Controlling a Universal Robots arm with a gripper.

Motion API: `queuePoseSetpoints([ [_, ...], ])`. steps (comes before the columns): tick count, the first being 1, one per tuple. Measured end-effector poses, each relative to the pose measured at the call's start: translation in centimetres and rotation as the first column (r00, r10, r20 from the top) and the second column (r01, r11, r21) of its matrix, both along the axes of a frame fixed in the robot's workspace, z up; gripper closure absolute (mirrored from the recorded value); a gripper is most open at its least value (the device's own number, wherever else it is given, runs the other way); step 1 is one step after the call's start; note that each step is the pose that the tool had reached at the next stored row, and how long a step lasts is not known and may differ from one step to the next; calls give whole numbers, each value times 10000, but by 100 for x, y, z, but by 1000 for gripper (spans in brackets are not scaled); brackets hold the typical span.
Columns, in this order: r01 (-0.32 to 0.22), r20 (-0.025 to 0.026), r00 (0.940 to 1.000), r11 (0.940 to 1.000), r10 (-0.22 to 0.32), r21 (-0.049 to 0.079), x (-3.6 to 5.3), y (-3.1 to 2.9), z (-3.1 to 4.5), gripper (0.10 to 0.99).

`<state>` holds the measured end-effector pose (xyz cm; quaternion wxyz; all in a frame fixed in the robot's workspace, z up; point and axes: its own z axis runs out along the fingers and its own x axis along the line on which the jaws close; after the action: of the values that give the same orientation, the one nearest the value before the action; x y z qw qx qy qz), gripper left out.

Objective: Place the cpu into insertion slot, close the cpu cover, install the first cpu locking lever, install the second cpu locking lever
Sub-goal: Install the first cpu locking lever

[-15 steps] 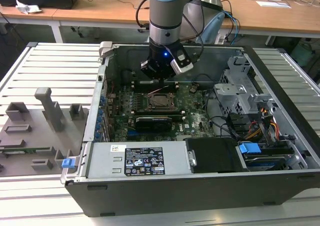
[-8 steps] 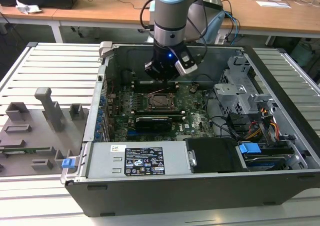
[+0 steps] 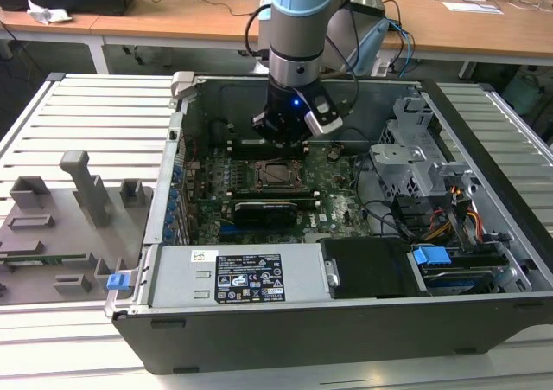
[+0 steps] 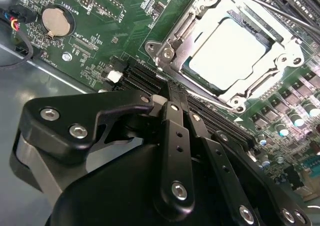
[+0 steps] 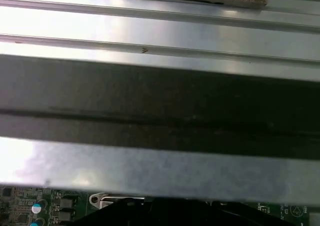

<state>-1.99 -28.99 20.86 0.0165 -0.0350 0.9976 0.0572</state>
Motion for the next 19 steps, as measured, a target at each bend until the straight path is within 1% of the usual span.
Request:
queuePoseSetpoints([
  [10, -6, -2, 10000, 10000, 6, -97, 4, -1, -49, 980],
  [19, -9, 5, 10000, 10000, 9, -91, 9, 2, -73, 980],
])
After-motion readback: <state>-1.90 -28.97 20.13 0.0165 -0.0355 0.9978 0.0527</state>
